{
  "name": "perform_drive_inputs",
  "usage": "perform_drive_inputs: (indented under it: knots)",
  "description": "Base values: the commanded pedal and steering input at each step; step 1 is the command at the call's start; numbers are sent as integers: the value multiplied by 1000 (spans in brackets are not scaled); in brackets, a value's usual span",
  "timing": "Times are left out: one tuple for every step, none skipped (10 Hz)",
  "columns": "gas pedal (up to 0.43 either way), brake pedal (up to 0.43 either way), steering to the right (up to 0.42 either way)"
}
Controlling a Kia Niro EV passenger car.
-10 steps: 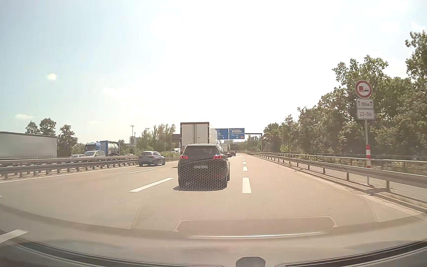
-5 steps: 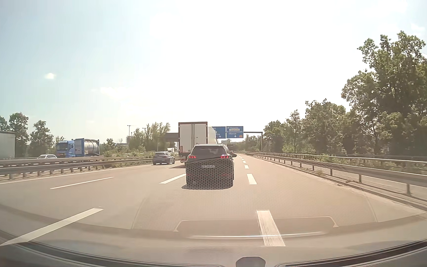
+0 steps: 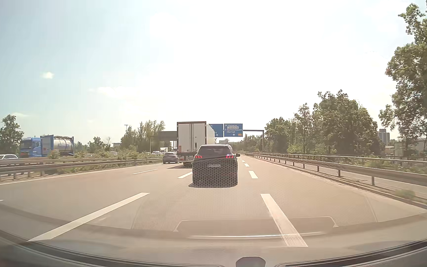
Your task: Follow the waypoints while adhering to traffic rules and regulations
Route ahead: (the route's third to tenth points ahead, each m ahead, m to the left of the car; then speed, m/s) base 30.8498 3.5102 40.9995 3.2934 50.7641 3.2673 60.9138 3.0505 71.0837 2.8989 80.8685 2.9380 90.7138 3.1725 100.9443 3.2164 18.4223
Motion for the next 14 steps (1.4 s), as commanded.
perform_drive_inputs:
  knots:
    - [130, 30, 5]
    - [130, 30, 5]
    - [130, 30, 4]
    - [130, 30, 3]
    - [150, 30, 3]
    - [157, 30, 3]
    - [169, 30, 3]
    - [189, 30, 3]
    - [189, 30, 3]
    - [197, 30, 3]
    - [220, 30, 4]
    - [228, 30, 4]
    - [240, 30, 3]
    - [268, 24, 3]
